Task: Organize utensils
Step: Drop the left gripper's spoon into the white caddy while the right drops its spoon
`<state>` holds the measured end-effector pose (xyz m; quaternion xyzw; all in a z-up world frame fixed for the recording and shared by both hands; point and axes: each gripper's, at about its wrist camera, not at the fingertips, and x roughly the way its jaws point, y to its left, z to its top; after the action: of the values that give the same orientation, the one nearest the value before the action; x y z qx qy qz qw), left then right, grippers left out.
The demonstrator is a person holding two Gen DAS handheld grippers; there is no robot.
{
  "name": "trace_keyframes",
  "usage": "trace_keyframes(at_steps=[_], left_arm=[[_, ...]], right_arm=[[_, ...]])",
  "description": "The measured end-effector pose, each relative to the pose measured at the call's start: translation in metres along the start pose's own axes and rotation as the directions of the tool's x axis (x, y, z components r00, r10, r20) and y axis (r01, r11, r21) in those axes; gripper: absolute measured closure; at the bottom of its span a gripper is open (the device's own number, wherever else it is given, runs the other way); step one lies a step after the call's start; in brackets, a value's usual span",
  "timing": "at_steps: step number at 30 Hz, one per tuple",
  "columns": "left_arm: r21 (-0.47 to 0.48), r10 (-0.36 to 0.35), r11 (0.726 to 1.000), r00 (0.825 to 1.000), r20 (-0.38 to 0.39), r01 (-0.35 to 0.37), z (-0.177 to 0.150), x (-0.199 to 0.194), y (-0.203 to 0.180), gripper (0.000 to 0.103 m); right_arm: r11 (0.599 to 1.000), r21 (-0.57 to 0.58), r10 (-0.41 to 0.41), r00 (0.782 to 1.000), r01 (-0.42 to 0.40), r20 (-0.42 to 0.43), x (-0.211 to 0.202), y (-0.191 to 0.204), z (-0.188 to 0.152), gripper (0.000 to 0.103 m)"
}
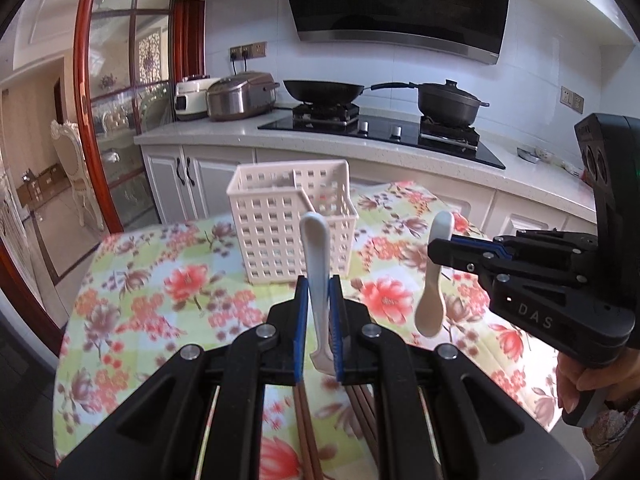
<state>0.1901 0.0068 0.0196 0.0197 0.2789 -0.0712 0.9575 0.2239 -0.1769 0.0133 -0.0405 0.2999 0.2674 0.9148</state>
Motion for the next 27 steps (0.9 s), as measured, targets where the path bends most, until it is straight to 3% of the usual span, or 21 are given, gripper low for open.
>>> trace_keyframes(at_steps=[9, 18, 23, 27], left_arm=[[0.026, 0.040, 0.999, 0.996, 0.076, -0.042, 0.073, 0.003, 0.017, 0.093], [0.066, 0.089, 0.993, 0.989, 0.118, -0.097, 0.150, 0.026, 0.027, 0.093], [0.070, 0.118, 0.990, 0.989, 0.093, -0.124, 0.175, 0.057, 0.039, 0.093], [0.010, 0.096, 0.995, 0.995, 0.007, -0.097, 0.169, 0.104, 0.059, 0.093]], right_arm=[[1.000, 0.024, -0.006, 0.997, 0.004, 0.079, 0.001, -0.016, 0.052, 0.095], [0.996, 0.066, 0.055, 0.988, -0.066, 0.146, 0.021, -0.031, 0.118, 0.095], [0.994, 0.057, 0.081, 0.986, -0.090, 0.146, 0.047, -0.028, 0.141, 0.095], [0.993, 0.065, 0.095, 0.993, -0.100, 0.073, 0.089, -0.026, 0.140, 0.095]])
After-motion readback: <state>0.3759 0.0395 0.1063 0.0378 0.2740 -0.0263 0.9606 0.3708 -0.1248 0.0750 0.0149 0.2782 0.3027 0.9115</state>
